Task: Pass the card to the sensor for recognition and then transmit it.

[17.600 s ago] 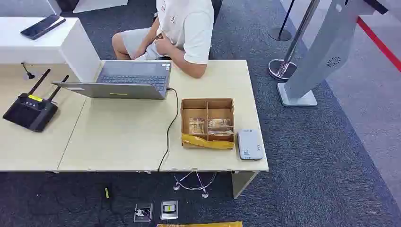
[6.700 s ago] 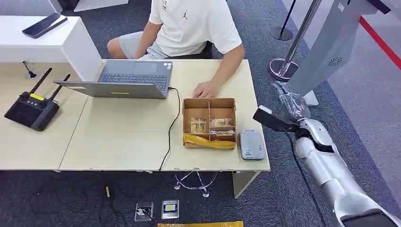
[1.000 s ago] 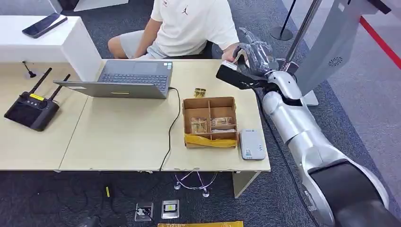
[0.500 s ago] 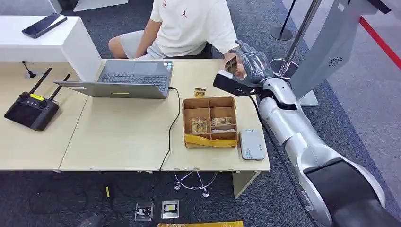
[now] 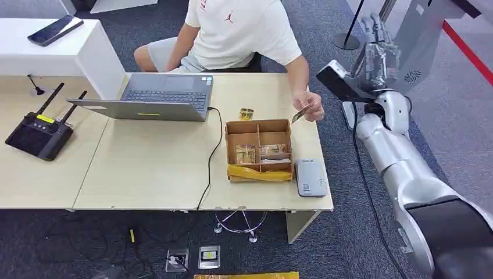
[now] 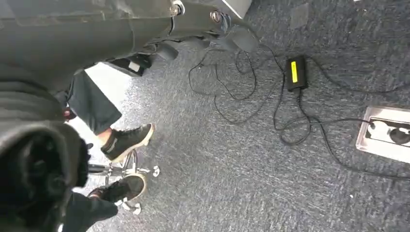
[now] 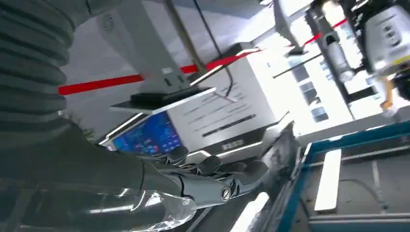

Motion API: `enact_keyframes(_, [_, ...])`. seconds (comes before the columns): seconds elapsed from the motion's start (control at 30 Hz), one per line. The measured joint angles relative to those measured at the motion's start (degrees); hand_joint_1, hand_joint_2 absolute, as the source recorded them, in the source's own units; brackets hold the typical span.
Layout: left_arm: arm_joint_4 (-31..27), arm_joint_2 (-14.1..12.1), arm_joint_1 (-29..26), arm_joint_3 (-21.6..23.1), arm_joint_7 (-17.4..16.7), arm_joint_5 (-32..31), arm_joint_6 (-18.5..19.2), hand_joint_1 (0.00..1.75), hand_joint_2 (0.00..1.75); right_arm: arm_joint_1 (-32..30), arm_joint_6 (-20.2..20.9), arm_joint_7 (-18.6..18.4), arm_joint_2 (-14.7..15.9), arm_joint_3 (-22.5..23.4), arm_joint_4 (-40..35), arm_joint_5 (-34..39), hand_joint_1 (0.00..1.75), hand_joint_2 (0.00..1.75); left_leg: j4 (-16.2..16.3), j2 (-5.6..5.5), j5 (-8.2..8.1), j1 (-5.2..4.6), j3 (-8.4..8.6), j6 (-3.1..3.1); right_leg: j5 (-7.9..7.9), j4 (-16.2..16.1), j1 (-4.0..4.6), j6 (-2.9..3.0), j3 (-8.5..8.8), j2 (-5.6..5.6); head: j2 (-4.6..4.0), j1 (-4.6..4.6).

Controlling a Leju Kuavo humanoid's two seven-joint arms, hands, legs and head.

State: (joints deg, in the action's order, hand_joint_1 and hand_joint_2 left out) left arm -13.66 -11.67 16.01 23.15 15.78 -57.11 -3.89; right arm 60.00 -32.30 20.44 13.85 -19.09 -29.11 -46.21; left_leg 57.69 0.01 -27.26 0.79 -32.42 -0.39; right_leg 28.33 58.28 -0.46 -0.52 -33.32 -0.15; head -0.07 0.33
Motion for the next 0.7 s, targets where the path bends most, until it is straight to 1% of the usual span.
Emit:
enact_keyframes(0.07, [0.0, -0.1, -0.4, 0.0, 0.0, -0.2, -0.6, 0.00, 0.00, -1.2, -2.6, -0.5, 2.8, 2.1, 0.0, 1.8, 0.00, 1.75, 0.0, 0.00, -0.02, -0.01, -0.01, 0.03, -0.01, 0.0, -0.02, -0.01, -0.01, 0.00, 0.00, -0.02])
enact_keyframes(0.1, [0.0, -0.2, -0.6, 0.0, -0.1, -0.2, -0.9, 0.00, 0.00, -1.7, -2.9, -0.9, 4.2, 3.2, 0.0, 2.6, 0.00, 1.75, 0.0, 0.00, -0.03, -0.02, -0.02, 0.04, -0.01, 0.0, -0.03, -0.02, 0.00, -0.01, 0.00, 0.00])
enact_keyframes(0.3, [0.1, -0.4, -1.5, -0.1, -0.5, -0.3, -2.2, 0.00, 0.00, -6.3, -3.7, -2.0, 12.0, 10.8, 0.3, 9.2, 0.00, 1.75, 0.0, 0.00, -0.04, -0.01, -0.05, 0.05, -0.01, -0.1, -0.03, -0.03, -0.02, -0.03, 0.00, -0.02])
enact_keyframes(0.4, [-0.2, -0.2, -1.5, -0.2, -0.6, -0.5, -3.0, 0.00, 0.00, -9.2, -3.8, -4.3, 15.6, 15.0, 0.7, 12.4, 0.00, 1.75, 0.0, 0.03, -0.05, 0.01, 0.03, 0.05, -0.01, -0.1, -0.01, -0.03, -0.11, -0.01, 0.00, -0.02])
enact_keyframes(0.43, [-0.7, 0.2, -1.5, -0.2, -1.8, -0.6, -1.8, 0.00, 0.00, -10.4, -3.9, -4.7, 16.6, 16.3, 0.8, 13.7, 0.00, 1.75, 0.0, 0.00, -0.06, 0.01, 0.00, 0.06, -0.01, -0.1, -0.02, -0.03, -0.07, -0.02, 0.00, -0.02])
enact_keyframes(0.47, [-1.8, 0.8, -1.5, -0.2, -4.0, -0.6, 0.0, 0.00, 0.00, -11.9, -3.9, -4.6, 17.4, 17.4, 0.9, 14.3, 0.00, 1.75, 0.0, -0.01, -0.06, 0.00, 0.00, 0.07, -0.01, -0.1, -0.02, -0.04, -0.05, -0.04, 0.00, -0.07])
enact_keyframes(0.5, [-3.6, 1.5, -1.9, -0.2, -8.8, -0.5, 4.4, 0.00, 0.00, -13.4, -3.9, -4.2, 18.5, 19.4, 1.3, 15.3, 0.00, 1.75, 0.0, -0.01, -0.08, 0.00, -0.03, 0.09, -0.01, -0.1, -0.02, -0.04, -0.03, -0.06, 0.00, -0.02])
enact_keyframes(0.53, [-6.2, 1.9, -2.7, -0.2, -12.3, -0.2, 7.6, 0.00, 0.00, -14.9, -3.9, -3.6, 19.1, 20.7, 1.5, 15.7, 0.00, 1.75, 0.0, 0.04, -0.10, -0.01, -0.02, 0.09, -0.01, -0.1, -0.02, -0.04, -0.03, -0.04, 0.00, -0.07])
enact_keyframes(0.57, [-9.5, 2.1, -3.8, -0.2, -14.9, 0.2, 10.0, 0.00, 0.00, -16.3, -3.9, -3.8, 19.7, 22.2, 1.8, 15.8, 0.00, 1.75, 0.0, 0.13, -0.16, -0.01, -0.01, 0.16, -0.01, -0.1, -0.02, -0.05, -0.04, 0.04, 0.00, -0.07])
enact_keyframes(0.6, [-12.2, 2.4, -4.8, -0.2, -15.8, 0.7, 9.9, 0.00, 0.00, -17.7, -3.9, -4.4, 20.3, 23.5, 2.1, 15.7, 0.00, 1.75, 0.0, 0.21, -0.17, 0.00, -0.01, 0.16, -0.01, -0.1, -0.02, -0.05, -0.05, 0.13, 0.00, -0.04])
enact_keyframes(0.63, [-13.6, 2.6, -5.2, -0.2, -15.6, 0.9, 8.8, 0.00, 0.00, -19.1, -3.9, -5.4, 20.9, 24.7, 2.4, 15.5, 0.00, 1.75, 0.0, 0.20, -0.18, 0.00, -0.03, 0.17, -0.01, -0.1, -0.01, -0.05, -0.05, 0.12, 0.00, -0.02])
enact_keyframes(0.7, [-14.1, 2.9, -5.3, -0.2, -13.4, 1.4, 4.4, 0.00, 0.00, -21.3, -3.9, -7.4, 21.9, 27.2, 3.1, 14.6, 0.00, 1.75, 0.0, 0.16, -0.18, -0.01, -0.04, 0.18, -0.01, -0.1, -0.02, -0.06, -0.04, 0.08, 0.00, -0.04])
